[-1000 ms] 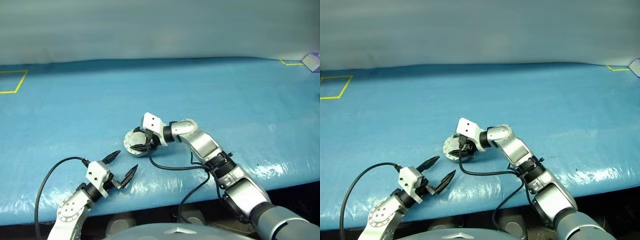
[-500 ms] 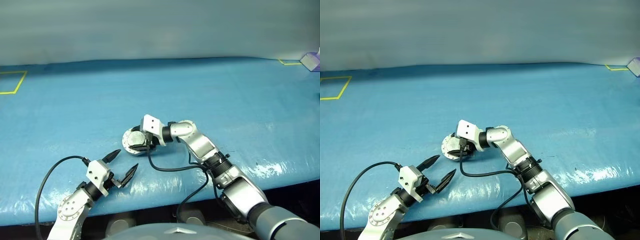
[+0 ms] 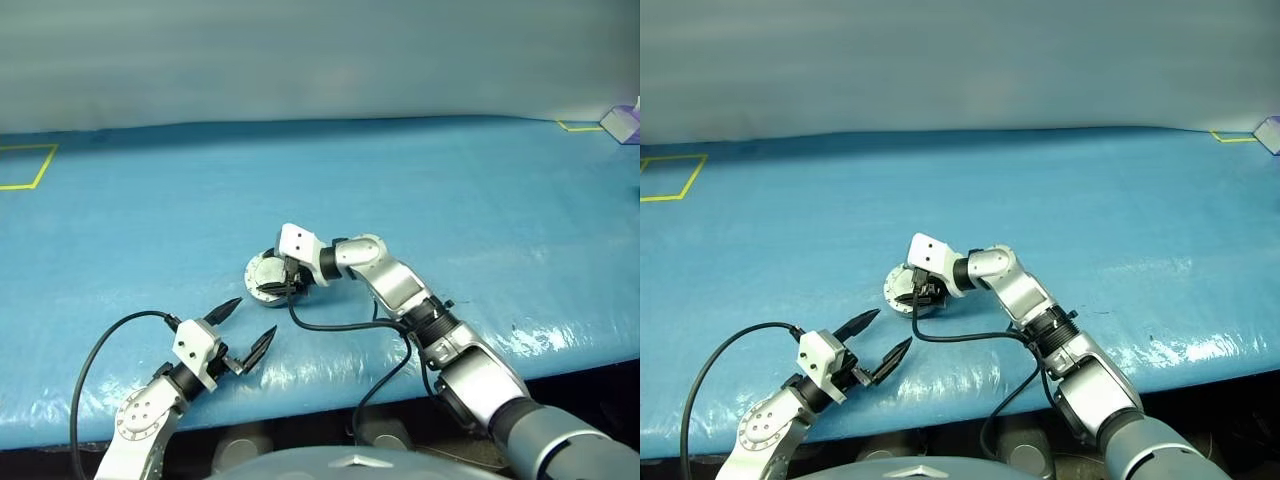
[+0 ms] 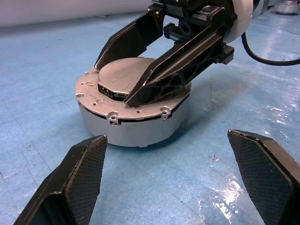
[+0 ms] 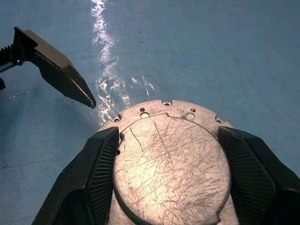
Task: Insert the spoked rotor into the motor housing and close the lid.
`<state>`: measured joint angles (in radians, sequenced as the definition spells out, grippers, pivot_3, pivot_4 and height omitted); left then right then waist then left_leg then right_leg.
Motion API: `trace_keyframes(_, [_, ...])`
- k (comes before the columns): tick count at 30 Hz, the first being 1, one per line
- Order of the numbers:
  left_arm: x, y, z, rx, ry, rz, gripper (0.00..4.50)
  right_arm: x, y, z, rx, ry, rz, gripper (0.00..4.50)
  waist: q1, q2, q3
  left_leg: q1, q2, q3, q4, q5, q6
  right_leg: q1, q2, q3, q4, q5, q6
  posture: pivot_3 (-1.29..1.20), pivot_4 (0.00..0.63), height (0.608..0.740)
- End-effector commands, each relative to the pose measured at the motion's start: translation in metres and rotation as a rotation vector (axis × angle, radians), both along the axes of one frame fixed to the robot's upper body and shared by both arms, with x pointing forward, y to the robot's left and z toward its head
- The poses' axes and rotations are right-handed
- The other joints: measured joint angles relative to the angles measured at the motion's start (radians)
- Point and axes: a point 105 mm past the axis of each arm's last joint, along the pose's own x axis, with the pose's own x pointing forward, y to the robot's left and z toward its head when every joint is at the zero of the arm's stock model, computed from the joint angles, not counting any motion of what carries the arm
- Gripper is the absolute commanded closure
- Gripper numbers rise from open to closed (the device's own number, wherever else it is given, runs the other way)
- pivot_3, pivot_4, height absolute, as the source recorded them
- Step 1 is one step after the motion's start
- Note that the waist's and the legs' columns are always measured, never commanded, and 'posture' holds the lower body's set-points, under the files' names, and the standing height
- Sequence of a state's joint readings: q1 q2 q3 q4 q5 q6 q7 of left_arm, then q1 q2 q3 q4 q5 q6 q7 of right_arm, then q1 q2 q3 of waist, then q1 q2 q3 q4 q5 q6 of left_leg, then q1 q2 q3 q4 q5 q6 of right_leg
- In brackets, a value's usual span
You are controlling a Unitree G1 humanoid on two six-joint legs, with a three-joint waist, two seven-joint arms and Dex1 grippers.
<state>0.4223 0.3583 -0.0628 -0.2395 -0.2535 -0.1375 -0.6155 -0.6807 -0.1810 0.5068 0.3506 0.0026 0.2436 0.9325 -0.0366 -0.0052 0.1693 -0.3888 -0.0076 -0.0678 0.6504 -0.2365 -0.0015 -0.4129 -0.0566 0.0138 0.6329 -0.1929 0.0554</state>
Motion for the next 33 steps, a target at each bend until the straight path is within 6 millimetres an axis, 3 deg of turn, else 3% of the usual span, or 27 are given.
trace_keyframes(1, [0.001, -0.004, 0.011, -0.001, -0.044, -0.017, 0.0, 0.005, -0.011, -0.009, -0.066, -0.034, -0.002, 1.45, 0.0, 0.0, 0.0, 0.0, 0.0, 0.0, 0.0, 0.0, 0.0, 0.0, 0.0, 0.0, 0.0, 0.0, 0.0, 0.0, 0.15, 0.74])
trace_keyframes(20, [0.003, -0.003, 0.012, -0.009, -0.052, 0.005, 0.0, -0.006, -0.015, -0.02, -0.09, 0.048, 0.047, 1.45, 0.001, 0.001, 0.0, 0.0, -0.001, 0.0, -0.001, 0.0, 0.0, 0.0, -0.001, 0.0, -0.002, 0.0, 0.0, 0.0, 0.15, 0.74])
trace_keyframes(23, [0.015, 0.009, 0.026, -0.078, -0.079, 0.127, 0.0, -0.005, -0.017, -0.02, -0.085, 0.04, 0.028, 1.45, 0.0, 0.001, 0.0, 0.0, -0.001, 0.0, -0.001, 0.0, 0.0, 0.0, -0.001, 0.0, -0.002, 0.0, 0.0, 0.0, 0.15, 0.74])
trace_keyframes(26, [0.031, 0.037, 0.063, -0.226, -0.16, 0.304, 0.0, -0.007, -0.019, -0.021, -0.069, 0.056, 0.014, 1.45, 0.002, 0.0, -0.001, 0.0, 0.0, 0.0, -0.001, 0.0, 0.0, 0.0, -0.001, 0.0, -0.001, 0.0, 0.0, 0.0, 0.15, 0.74])
trace_keyframes(29, [0.035, 0.044, 0.09, -0.274, -0.227, 0.302, 0.0, -0.008, -0.02, -0.022, -0.074, 0.055, 0.008, 1.45, 0.003, 0.001, -0.001, 0.0, 0.0, -0.001, -0.001, 0.0, 0.0, 0.0, 0.0, -0.001, -0.001, 0.0, 0.0, 0.0, 0.15, 0.74])
trace_keyframes(32, [0.043, 0.051, 0.097, -0.396, -0.168, 0.312, 0.0, -0.008, -0.019, -0.022, -0.064, 0.055, -0.007, 1.45, 0.001, 0.001, -0.001, 0.0, -0.001, 0.0, -0.001, 0.0, 0.0, 0.001, -0.001, 0.0, -0.002, 0.0, 0.0, 0.0, 0.15, 0.74])
trace_keyframes(33, [0.047, 0.056, 0.093, -0.424, -0.125, 0.338, 0.18, -0.008, -0.018, -0.023, -0.062, 0.056, -0.009, 1.45, 0.001, 0.0, -0.001, 0.0, -0.001, 0.0, -0.001, 0.0, 0.0, 0.001, -0.001, 0.001, -0.003, 0.001, 0.001, 0.0, 0.15, 0.74])
